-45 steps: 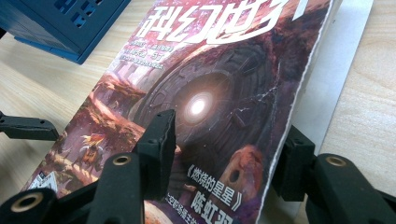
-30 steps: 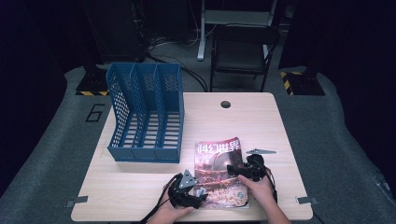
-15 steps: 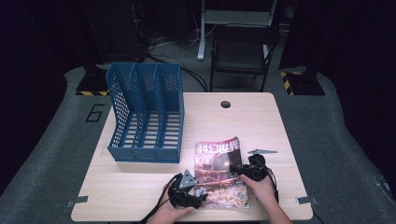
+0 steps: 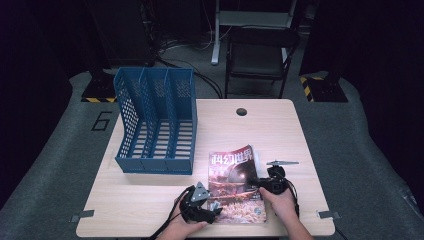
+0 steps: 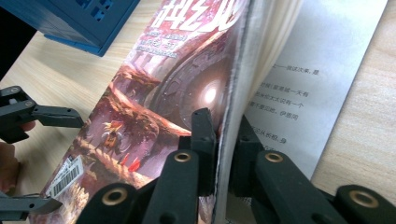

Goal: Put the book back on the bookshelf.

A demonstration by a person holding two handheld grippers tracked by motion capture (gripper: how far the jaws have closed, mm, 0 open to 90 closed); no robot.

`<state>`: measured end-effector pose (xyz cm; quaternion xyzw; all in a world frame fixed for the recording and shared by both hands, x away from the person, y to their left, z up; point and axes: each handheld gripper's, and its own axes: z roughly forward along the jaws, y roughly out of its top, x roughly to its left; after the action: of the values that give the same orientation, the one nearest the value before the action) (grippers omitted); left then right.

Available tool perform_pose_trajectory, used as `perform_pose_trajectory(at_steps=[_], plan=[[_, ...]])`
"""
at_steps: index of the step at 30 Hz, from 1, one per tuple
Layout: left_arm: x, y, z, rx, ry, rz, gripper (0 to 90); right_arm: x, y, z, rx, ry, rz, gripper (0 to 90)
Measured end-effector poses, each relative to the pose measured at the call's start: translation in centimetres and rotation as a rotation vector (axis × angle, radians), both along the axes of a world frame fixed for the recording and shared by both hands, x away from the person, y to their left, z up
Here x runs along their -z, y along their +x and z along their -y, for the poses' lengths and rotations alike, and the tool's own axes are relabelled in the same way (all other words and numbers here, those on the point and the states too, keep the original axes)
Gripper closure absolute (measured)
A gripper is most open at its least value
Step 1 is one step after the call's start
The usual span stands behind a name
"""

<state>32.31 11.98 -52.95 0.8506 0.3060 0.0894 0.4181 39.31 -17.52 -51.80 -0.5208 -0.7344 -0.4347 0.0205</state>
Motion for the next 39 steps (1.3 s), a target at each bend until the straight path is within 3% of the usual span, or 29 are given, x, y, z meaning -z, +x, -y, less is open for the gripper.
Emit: perform_pose_trajectory(at_steps=[4,5,10,12,16,18,22,32,39], plan=[[0.0,0.0,0.0,0.002,0.002,-0.001,21.6,0.0,-0.1,0.2,0.004,0.028,-0.005,86.4],[0.0,0.0,0.0,0.0,0.008,0.02,21.6,0.0,-0.1,0.2,0.004,0.028,-0.005,86.4],[0.0,0.0,0.0,0.006,0.007,0.002,21.6,-0.2,-0.2,0.2,0.008,0.056,-0.011,86.7],[-0.1,0.0,0.0,0.006,0.008,0.002,21.5,-0.3,-0.2,0.3,0.001,0.073,0.016,86.8],[0.0,0.0,0.0,-0.001,0.007,0.018,21.5,-0.5,-0.4,0.3,-0.003,0.081,0.024,86.8],[-0.1,0.0,0.0,0.007,0.008,0.001,21.5,-0.6,-0.5,0.3,-0.007,0.091,0.047,86.9],[0.0,0.0,0.0,0.0,-0.007,0.005,21.7,-0.6,-0.6,0.3,-0.006,0.101,0.054,86.9],[-0.1,0.1,-0.2,0.007,0.01,0.004,23.4,-1.3,-1.2,0.0,0.002,0.119,0.085,87.0],[-0.3,0.4,-0.6,-0.016,-0.005,-0.027,26.7,-1.5,-1.3,0.1,0.003,0.137,0.101,87.0]])
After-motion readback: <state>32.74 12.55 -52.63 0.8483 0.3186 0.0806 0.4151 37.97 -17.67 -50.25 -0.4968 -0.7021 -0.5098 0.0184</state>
